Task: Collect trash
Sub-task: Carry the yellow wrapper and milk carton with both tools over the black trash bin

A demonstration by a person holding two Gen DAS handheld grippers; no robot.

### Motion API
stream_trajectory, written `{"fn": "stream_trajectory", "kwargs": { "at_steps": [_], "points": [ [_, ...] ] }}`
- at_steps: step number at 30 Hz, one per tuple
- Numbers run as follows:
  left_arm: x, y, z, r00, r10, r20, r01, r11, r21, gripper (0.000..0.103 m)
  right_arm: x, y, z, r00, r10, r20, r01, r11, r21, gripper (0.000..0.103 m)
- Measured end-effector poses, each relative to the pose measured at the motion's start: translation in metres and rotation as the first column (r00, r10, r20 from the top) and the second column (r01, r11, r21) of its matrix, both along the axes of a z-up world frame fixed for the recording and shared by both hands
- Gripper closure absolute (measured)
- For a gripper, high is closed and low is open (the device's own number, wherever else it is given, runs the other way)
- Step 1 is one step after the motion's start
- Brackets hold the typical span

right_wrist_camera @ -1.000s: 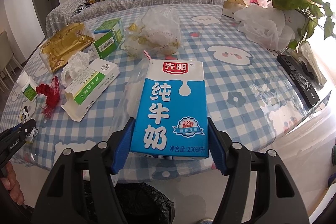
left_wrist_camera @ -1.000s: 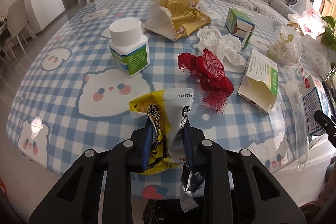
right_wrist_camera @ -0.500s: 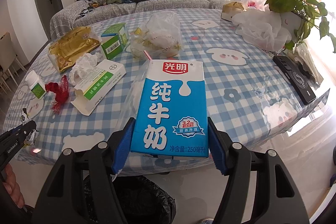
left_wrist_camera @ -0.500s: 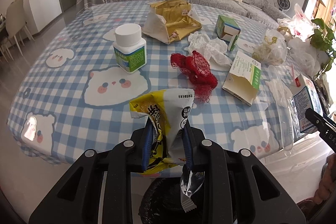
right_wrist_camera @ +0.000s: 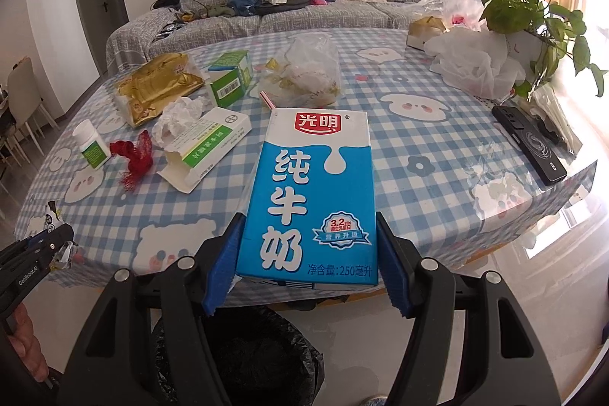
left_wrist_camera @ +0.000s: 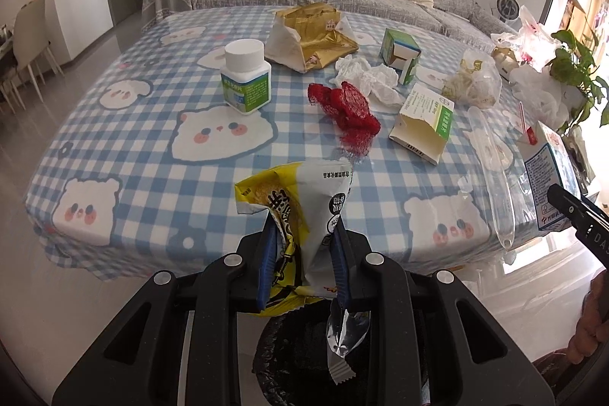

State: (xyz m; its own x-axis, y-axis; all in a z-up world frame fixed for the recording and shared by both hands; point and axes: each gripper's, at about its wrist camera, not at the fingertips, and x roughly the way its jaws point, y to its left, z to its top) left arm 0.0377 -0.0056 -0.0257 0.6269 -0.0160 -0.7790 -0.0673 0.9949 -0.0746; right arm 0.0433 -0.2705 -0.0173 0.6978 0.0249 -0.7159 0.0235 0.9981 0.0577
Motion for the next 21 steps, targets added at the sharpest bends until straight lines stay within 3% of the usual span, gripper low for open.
{"fn": "stream_trajectory", "kwargs": {
  "at_steps": [21],
  "points": [
    [-0.067,-0.007,0.024,0.997,-0.014,0.07,0.015,1.0,-0.019,0.078,-0.069,0.019,0.027,0.992,0.066,0.106,-0.066,0.998,-0.007,0.041]
  ]
}}
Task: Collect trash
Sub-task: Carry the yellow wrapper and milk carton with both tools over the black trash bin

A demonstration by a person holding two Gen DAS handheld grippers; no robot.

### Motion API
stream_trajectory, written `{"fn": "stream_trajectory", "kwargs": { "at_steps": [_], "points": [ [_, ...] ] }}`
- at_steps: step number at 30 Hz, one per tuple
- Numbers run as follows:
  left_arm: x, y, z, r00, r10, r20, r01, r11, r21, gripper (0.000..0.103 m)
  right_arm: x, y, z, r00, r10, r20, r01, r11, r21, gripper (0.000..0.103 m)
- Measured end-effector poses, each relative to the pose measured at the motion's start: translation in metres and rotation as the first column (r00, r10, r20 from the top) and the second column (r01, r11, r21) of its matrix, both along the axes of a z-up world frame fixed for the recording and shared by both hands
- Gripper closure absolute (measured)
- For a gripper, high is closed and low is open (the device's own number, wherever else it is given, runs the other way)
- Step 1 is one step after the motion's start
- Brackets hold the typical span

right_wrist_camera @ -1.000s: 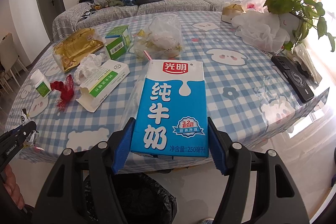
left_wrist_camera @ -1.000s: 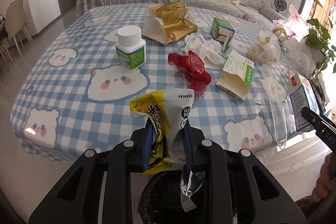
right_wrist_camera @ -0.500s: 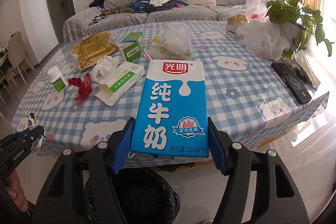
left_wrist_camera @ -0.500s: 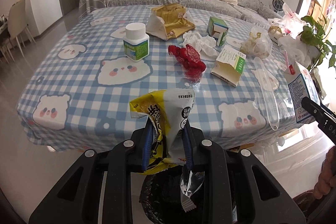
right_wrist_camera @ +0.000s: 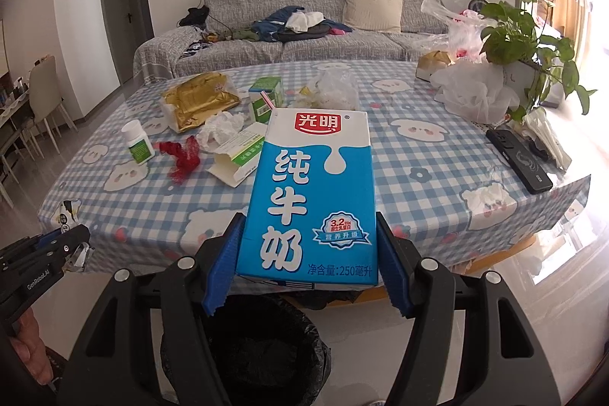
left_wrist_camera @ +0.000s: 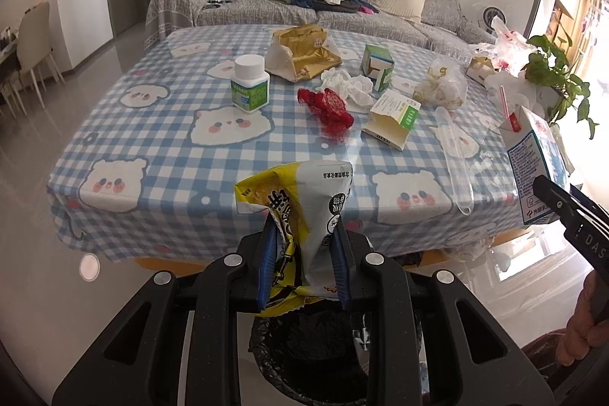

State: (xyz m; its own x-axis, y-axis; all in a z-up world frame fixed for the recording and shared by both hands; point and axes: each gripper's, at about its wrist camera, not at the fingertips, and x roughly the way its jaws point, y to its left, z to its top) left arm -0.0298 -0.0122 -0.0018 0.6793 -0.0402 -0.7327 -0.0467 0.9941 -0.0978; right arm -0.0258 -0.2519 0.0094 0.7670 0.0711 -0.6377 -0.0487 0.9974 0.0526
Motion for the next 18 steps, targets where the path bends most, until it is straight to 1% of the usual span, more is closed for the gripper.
{"fn": "stream_trajectory", "kwargs": {
  "at_steps": [10,18],
  "points": [
    [-0.028,-0.003,-0.014,1.0,-0.015,-0.008,0.015,1.0,-0.007,0.078,-0.031,0.016,-0.017,0.999,0.043,-0.024,-0.043,0.999,-0.002,0.041],
    [-0.044,0.001,-0.035,0.999,-0.007,-0.033,0.006,1.0,-0.02,0.078,-0.047,0.025,-0.035,0.997,0.056,-0.058,-0.057,0.998,-0.008,0.041]
  ]
}}
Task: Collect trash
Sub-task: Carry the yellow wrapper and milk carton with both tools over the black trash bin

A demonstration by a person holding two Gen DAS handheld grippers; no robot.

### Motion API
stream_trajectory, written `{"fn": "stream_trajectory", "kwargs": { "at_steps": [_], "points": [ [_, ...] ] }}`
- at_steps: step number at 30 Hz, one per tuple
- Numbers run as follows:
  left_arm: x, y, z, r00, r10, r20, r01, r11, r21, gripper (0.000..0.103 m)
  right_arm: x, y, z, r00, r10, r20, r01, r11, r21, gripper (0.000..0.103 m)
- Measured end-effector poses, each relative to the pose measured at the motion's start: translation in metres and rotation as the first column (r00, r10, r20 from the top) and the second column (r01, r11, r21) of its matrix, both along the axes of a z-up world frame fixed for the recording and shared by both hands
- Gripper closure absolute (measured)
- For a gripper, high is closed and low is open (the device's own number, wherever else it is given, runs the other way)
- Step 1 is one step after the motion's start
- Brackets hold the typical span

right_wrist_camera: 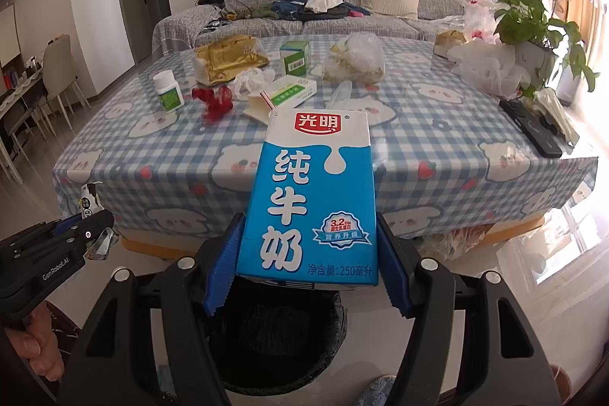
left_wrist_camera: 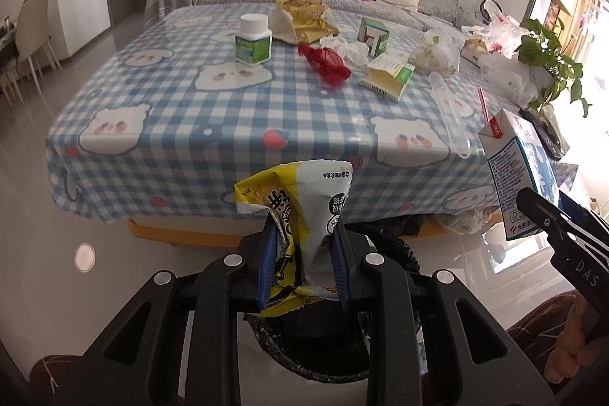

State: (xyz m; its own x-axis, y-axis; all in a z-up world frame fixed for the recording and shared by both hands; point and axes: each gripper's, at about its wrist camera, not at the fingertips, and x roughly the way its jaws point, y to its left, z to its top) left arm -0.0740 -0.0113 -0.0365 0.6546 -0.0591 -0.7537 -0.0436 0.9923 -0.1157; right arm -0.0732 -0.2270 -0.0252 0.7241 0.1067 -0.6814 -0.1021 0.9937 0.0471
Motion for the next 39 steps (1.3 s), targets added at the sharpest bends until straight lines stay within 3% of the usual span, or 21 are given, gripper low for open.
{"fn": "stream_trajectory", "kwargs": {
  "at_steps": [23,39],
  "points": [
    [-0.012,-0.001,-0.077,0.994,0.019,-0.109,-0.019,1.0,0.0,0.078,-0.005,0.018,-0.072,0.987,0.013,-0.162,-0.019,0.999,-0.034,0.041],
    [-0.008,0.0,-0.104,0.986,0.005,-0.165,-0.006,1.0,-0.004,0.078,0.009,0.041,-0.122,0.962,0.03,-0.271,-0.042,0.998,-0.038,0.041]
  ]
}}
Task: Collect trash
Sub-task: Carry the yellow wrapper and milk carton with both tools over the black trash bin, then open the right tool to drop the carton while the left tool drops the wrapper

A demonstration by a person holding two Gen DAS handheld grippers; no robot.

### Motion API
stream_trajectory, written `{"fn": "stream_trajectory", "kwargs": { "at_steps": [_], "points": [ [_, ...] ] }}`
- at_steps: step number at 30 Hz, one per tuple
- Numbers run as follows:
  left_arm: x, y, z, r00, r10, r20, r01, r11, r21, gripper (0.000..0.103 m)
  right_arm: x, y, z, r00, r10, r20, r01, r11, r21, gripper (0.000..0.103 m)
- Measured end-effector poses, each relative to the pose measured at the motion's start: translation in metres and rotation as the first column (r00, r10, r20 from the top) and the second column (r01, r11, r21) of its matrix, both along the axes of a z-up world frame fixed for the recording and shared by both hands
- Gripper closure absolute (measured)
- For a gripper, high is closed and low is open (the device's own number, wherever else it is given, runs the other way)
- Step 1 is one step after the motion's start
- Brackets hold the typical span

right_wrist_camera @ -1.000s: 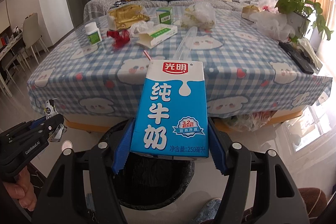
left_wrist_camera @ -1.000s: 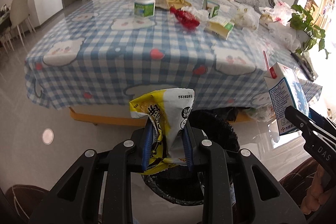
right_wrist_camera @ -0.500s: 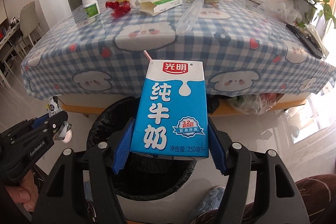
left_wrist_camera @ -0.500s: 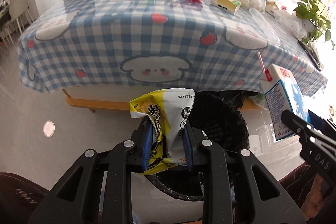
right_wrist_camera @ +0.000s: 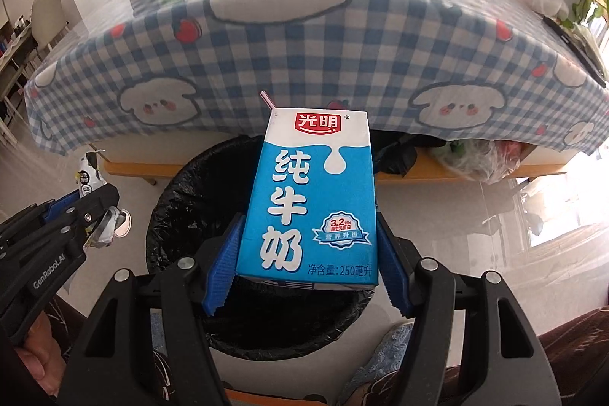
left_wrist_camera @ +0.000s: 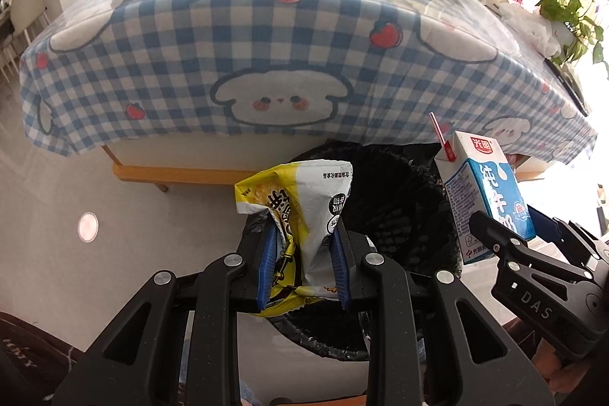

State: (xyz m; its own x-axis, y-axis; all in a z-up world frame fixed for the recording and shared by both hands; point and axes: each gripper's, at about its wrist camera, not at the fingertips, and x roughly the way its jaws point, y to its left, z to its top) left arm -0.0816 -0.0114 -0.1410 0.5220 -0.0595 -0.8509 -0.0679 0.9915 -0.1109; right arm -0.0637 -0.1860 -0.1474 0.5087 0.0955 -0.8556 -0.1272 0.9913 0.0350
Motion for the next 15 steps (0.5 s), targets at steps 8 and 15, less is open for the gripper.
{"fn": "stream_trajectory", "kwargs": {
  "at_steps": [8,15],
  "points": [
    [-0.005,0.017,0.0,1.0,0.024,0.0,-0.024,1.0,-0.002,0.078,0.007,0.024,-0.006,0.999,0.035,0.001,-0.035,0.999,0.009,0.041],
    [-0.006,0.03,0.001,0.999,0.05,-0.009,-0.05,0.999,0.0,0.078,0.013,0.042,-0.012,0.998,0.066,-0.013,-0.066,0.998,0.022,0.04]
  ]
}}
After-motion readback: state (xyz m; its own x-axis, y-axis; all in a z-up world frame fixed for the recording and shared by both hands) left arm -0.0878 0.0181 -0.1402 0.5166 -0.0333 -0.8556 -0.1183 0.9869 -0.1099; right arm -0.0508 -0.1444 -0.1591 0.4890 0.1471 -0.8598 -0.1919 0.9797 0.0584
